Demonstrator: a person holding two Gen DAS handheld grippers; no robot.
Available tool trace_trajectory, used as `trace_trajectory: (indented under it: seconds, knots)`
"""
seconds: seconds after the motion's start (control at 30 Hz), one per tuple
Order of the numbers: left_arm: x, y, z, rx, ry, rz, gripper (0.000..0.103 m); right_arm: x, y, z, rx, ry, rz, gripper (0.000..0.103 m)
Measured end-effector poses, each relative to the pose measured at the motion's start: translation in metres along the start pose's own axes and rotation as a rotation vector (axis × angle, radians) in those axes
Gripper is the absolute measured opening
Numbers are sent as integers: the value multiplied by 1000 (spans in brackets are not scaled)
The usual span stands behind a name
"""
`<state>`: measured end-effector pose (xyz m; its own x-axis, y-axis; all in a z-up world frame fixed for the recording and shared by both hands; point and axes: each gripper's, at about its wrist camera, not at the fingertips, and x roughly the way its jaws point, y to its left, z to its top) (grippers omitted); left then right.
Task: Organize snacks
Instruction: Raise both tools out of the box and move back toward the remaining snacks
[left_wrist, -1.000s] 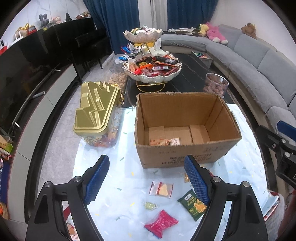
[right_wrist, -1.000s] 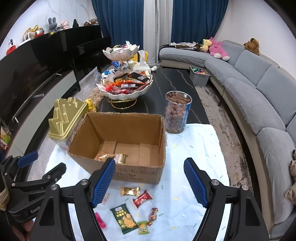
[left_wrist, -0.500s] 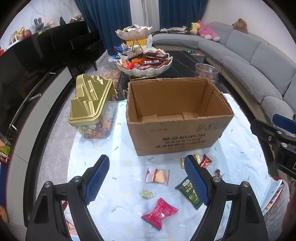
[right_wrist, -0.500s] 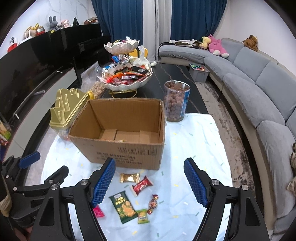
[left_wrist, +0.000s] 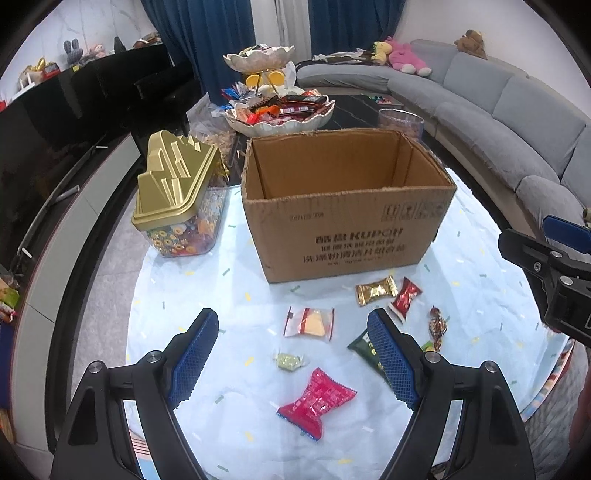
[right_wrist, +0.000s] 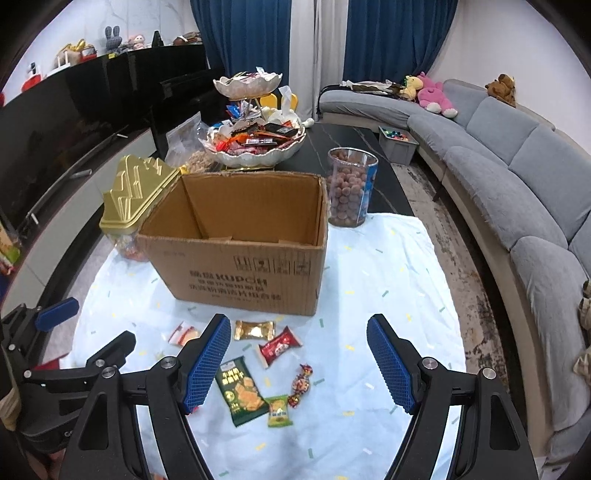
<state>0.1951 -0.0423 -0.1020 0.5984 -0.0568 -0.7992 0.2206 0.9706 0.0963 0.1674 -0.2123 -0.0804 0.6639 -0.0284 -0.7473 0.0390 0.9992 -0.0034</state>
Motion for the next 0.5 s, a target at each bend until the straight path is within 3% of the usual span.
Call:
trace_trajectory:
  seconds: [0.5]
  knots:
    - [7, -5, -40, -5, -18, -14, 83, 5, 2, -40, -14, -11, 9, 77]
